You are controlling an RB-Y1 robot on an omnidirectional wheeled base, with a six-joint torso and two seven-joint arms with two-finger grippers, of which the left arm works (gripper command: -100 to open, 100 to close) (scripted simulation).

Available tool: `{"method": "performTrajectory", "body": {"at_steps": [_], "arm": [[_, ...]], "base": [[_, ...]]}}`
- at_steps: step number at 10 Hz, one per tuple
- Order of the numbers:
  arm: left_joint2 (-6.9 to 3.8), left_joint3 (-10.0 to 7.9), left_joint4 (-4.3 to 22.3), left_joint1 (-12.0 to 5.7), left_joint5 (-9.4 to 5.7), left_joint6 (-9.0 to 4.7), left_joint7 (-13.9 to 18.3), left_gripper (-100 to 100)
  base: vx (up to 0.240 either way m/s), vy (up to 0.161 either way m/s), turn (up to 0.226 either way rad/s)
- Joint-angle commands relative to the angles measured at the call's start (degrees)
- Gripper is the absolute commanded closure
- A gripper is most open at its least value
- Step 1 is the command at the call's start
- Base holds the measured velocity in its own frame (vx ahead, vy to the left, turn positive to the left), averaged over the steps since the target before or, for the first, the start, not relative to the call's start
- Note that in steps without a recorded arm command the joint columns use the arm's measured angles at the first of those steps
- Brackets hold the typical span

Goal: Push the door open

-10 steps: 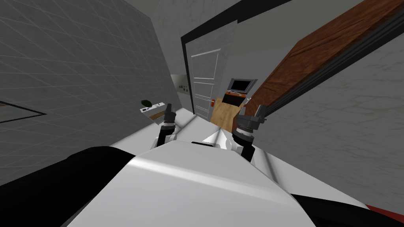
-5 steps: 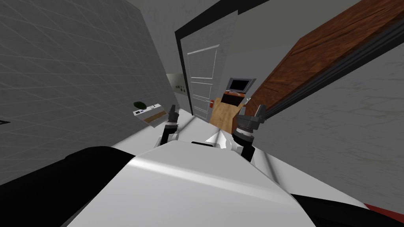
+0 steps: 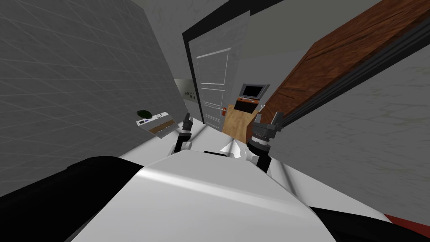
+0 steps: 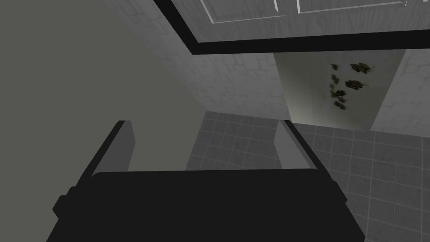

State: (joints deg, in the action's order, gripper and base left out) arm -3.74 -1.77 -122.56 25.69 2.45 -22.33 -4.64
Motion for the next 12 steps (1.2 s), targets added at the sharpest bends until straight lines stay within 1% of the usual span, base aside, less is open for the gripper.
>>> {"method": "performTrajectory", "body": {"at_steps": [1,6,12], "arm": [[-0.03,0.69,1.65,-0.61,-0.03,0.09,0.21,-100],[-0.58,2.16,7.43,-3.72,-0.47,1.03,1.26,-100],[-1.08,4.11,15.08,-7.83,-1.06,2.27,2.64,-100]], "base": [[0.095,-0.002,-0.066],[0.104,-0.003,-0.061],[0.096,-0.002,-0.065]]}}
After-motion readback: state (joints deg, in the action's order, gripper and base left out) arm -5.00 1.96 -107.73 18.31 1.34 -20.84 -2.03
